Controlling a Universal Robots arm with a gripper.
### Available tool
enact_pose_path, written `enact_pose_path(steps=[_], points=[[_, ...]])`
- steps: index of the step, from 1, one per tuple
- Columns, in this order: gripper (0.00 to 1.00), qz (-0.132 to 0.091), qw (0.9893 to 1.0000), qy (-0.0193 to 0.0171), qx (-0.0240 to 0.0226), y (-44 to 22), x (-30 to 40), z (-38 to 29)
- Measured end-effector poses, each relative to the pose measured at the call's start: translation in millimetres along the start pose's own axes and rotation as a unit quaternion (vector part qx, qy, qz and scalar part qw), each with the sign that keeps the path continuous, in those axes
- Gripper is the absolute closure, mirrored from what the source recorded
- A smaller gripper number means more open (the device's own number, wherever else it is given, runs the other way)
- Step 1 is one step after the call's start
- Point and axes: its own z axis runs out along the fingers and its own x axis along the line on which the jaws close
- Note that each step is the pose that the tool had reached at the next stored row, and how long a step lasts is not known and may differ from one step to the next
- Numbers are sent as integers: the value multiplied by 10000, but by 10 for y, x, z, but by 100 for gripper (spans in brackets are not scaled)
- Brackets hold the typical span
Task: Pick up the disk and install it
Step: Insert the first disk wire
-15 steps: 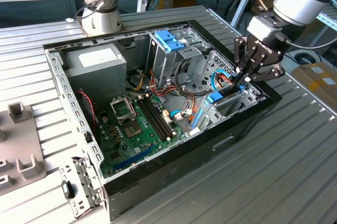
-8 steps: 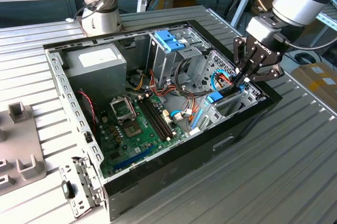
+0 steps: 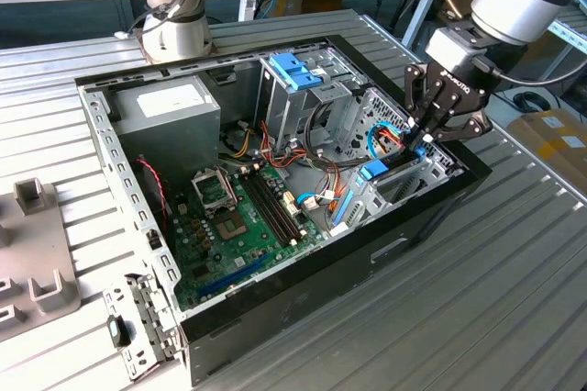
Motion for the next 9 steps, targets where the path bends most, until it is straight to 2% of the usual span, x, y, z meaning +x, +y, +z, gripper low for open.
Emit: enact_pose_path(steps=[9], points=[[84,5,10000,-1,0,0,2,46]])
